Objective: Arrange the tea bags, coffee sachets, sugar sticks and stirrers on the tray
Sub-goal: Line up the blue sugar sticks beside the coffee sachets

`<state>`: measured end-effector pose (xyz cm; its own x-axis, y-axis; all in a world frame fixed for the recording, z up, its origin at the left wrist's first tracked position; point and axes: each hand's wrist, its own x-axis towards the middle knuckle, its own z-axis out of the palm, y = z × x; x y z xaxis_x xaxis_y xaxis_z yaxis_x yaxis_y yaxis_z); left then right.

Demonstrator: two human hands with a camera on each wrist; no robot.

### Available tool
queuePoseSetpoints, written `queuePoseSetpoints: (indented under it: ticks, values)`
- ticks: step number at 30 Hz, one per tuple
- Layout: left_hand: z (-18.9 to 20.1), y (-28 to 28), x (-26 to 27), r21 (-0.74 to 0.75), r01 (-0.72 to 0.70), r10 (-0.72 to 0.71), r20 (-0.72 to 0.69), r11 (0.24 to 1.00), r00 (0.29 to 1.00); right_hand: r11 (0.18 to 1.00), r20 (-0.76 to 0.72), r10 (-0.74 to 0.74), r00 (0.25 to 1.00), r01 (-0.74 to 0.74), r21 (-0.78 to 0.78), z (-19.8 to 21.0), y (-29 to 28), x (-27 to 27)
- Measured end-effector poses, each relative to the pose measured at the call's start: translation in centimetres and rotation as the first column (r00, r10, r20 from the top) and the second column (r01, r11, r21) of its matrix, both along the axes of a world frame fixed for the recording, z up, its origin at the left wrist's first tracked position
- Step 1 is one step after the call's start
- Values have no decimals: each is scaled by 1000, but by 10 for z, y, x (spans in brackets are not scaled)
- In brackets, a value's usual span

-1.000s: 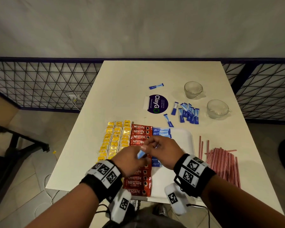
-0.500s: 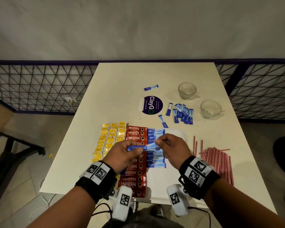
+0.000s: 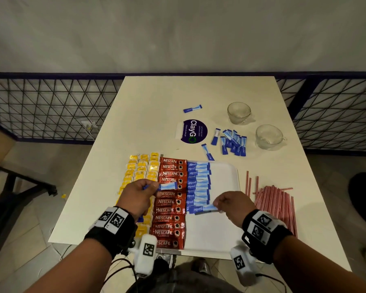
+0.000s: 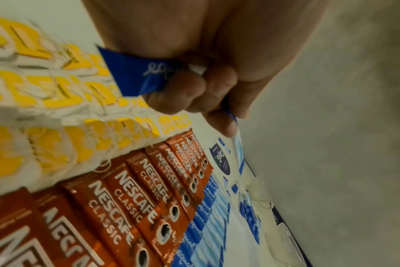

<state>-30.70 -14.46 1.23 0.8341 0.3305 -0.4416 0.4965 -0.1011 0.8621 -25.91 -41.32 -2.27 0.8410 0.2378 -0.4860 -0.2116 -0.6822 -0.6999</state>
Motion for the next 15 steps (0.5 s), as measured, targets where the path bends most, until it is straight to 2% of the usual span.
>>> queuePoseSetpoints:
  ticks: [6, 12, 15]
  values:
    - [-1, 5, -5, 57, 18, -18, -4, 998, 1000, 989, -89, -17, 996, 3, -149, -18, 0, -8]
    - [-3, 7, -10, 40, 15, -15, -12, 999, 1000, 949, -104, 13, 994, -46, -313, -16, 11, -11]
    - [-4, 9, -12, 33, 8, -8, -16, 999, 1000, 942, -108, 17, 994, -52, -333, -15, 17, -11]
